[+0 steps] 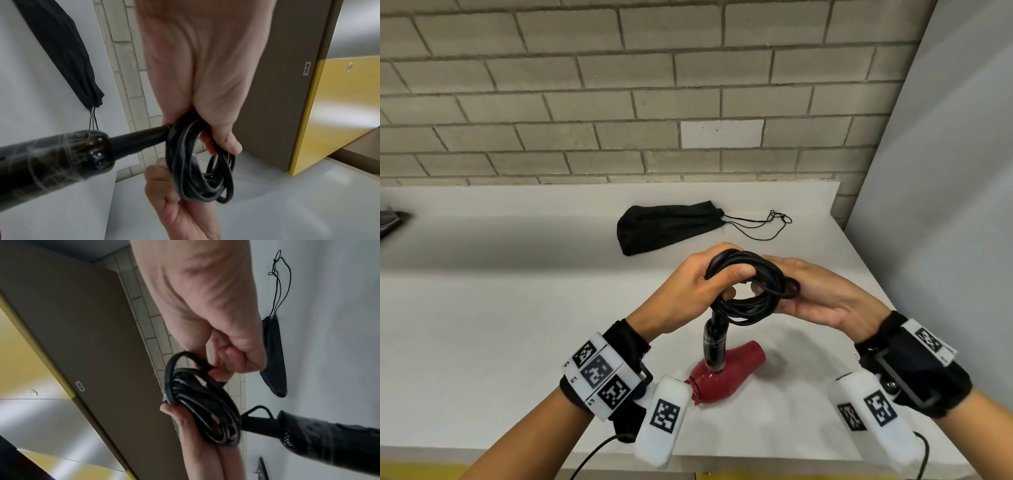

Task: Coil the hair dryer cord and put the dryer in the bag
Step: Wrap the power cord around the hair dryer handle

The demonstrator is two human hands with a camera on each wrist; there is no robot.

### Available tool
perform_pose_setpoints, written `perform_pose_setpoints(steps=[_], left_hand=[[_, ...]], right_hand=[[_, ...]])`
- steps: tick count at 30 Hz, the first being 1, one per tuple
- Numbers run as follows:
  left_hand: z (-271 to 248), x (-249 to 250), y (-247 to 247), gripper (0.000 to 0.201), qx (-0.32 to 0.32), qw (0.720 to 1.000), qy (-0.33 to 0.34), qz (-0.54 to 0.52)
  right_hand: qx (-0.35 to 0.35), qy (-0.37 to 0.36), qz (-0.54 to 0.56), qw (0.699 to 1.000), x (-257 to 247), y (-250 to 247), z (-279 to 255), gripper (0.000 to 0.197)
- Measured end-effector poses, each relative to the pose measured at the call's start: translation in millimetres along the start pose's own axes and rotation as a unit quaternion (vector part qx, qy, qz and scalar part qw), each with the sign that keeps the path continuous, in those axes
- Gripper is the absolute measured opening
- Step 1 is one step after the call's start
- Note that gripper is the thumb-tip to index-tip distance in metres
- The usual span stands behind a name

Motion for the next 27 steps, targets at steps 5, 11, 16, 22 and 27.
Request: perform_pose_setpoints(steps=[5,11,16,22,27], left_hand=[[-1.2,-2.7,-8.3,0.018,0.013,1.0,0.007,0.016],[1.6,-2.7,-5.5,0.02,0.009,0.998,0.028,0.052],[2.6,-5.8,-10.2,0.02,0.03,0.996,0.044,0.065],[3.1,-7.8,-14.9,0.022,0.043,0.997,0.047,0.052],[4.9,-10.6,-22.0,0.017,0.073,0.995,0.049,0.05]], right_hand=[[-0.071,0.009,-0.021,0.997,1.8,10.0,1.8,0.034],[-0.146,0.021,-0.012,0.989,1.2,27.2,2.4,0.016],[-0.142,0.012,-0.028,0.989,4.5,40.1,3.7,0.027],[0.047,-0.126,-0.05,0.99,-4.5,22.2,1.7,0.014],[-0.006,-0.199,0.091,0.976,2.4,10.2,-15.5,0.039]])
Point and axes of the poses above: each hand's wrist, its own z-axis towards the middle knuckle, its own y-axis out of the palm, x = y × z, the point moved 6 cm from there along z, towards the middle knuckle, and after that the axes turned 5 degrees about -z, right-handed, at the moved point
